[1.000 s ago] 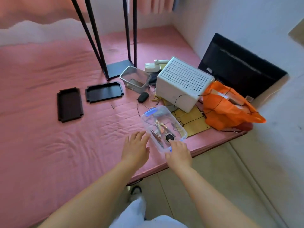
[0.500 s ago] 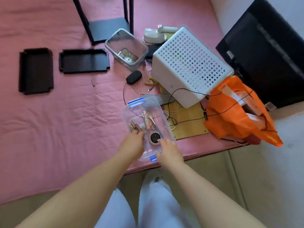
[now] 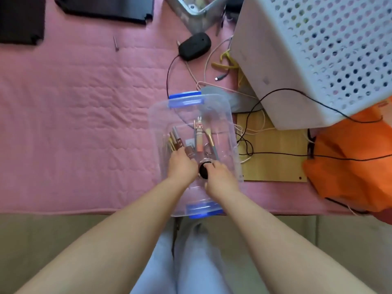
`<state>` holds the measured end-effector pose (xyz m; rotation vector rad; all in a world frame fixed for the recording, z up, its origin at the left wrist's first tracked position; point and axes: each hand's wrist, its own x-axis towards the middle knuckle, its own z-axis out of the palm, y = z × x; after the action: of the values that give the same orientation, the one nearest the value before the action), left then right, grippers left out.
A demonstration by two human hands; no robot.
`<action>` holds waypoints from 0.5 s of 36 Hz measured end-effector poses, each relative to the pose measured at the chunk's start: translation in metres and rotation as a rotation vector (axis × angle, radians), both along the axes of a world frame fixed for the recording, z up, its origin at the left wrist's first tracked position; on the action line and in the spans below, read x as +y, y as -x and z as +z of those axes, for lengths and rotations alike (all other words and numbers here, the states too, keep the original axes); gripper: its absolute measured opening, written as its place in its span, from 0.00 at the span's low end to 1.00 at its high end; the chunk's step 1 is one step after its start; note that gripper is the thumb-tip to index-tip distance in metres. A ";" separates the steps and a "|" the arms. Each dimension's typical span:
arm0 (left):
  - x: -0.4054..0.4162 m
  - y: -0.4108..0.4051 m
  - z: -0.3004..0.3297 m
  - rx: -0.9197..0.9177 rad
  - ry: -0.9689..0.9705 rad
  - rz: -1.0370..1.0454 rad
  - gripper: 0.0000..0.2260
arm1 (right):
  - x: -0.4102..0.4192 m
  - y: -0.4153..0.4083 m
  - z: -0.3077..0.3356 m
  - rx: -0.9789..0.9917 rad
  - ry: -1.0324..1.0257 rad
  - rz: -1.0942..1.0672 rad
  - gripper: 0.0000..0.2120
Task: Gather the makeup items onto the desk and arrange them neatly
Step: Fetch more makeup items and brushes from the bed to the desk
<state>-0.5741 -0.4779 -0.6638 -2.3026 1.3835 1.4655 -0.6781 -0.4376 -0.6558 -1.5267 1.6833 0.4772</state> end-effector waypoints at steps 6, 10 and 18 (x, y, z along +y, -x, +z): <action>0.000 0.008 -0.041 -0.067 0.089 0.162 0.17 | -0.006 -0.003 -0.045 0.067 0.024 0.089 0.19; -0.003 0.009 -0.059 -0.096 0.100 0.191 0.26 | -0.008 -0.010 -0.059 0.174 0.136 0.118 0.16; -0.011 0.014 -0.085 -0.237 0.130 0.041 0.22 | -0.012 -0.015 -0.077 0.236 0.225 0.248 0.08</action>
<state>-0.5885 -0.4888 -0.7489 -2.4986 1.4084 1.0964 -0.6635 -0.4499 -0.7325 -1.9205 1.7807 0.6353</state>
